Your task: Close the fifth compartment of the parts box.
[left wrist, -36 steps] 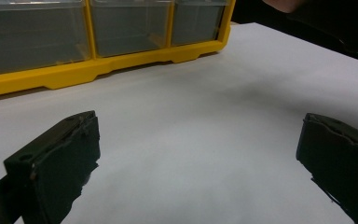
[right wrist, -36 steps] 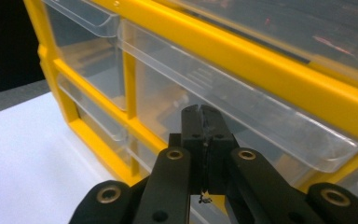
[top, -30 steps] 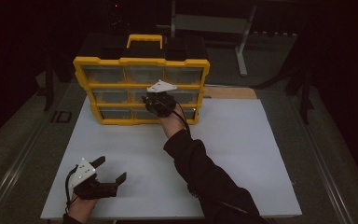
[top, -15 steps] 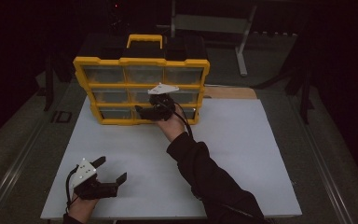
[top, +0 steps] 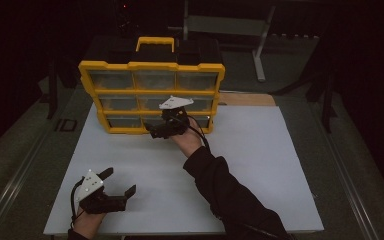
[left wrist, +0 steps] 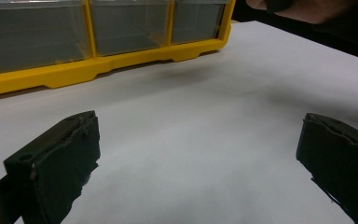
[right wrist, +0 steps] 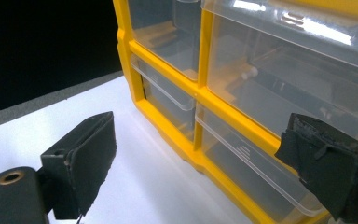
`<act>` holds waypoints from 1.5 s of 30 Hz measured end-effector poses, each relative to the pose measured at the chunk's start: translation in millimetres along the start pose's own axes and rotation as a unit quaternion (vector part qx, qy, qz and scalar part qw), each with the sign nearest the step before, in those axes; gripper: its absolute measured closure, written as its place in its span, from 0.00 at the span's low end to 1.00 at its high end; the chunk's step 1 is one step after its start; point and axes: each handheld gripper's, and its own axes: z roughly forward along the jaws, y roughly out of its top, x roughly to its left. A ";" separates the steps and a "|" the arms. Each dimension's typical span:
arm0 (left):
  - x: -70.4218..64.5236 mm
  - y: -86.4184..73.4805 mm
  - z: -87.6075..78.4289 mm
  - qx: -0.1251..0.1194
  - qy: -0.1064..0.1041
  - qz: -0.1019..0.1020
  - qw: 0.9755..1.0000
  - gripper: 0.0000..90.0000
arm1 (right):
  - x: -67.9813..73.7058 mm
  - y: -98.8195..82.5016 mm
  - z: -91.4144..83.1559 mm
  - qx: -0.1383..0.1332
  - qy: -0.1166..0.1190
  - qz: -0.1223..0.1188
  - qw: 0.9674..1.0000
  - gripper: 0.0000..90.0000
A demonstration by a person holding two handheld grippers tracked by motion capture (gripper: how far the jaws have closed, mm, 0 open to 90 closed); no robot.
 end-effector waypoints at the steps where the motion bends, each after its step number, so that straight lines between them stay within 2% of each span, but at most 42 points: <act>1: -0.1 0.0 0.1 0.000 0.001 0.000 1.000 0.00 | 0.1 -0.9 -0.7 -0.001 0.006 0.001 1.000 0.11; 4: 0.0 -0.1 -0.3 0.000 0.000 0.001 1.000 0.00 | 0.8 -3.7 -3.8 -0.007 0.025 -0.004 1.000 0.11; 7: 0.0 -0.1 -0.6 0.000 0.000 0.000 1.000 0.00 | 2.1 -4.7 -7.3 -0.004 0.032 -0.016 0.999 0.14; 13: -0.1 -0.1 -0.5 0.000 0.001 0.000 1.000 0.00 | 2.9 -8.4 -16.1 0.004 0.070 -0.024 0.997 0.15; 23: -0.5 -0.1 -0.4 0.000 0.002 -0.001 1.000 0.00 | 3.7 -17.2 -33.0 -0.006 0.087 -0.021 0.996 0.15; 29: -0.6 -0.1 -0.1 0.001 0.002 -0.002 1.000 0.00 | 2.6 -21.2 -44.6 -0.009 0.092 -0.028 0.995 0.15; 31: -0.7 -0.1 -0.1 0.001 0.002 -0.002 1.000 0.00 | 1.5 -25.6 -53.2 -0.015 0.094 -0.024 0.995 0.15; 36: -1.0 0.0 0.0 0.001 0.002 0.000 1.000 0.00 | -1.2 -38.3 -64.1 -0.003 0.093 -0.029 0.995 0.15; 45: -1.0 -0.1 0.5 0.002 0.001 0.000 1.000 0.00 | -10.3 -62.0 -88.5 -0.016 0.124 -0.026 0.992 0.15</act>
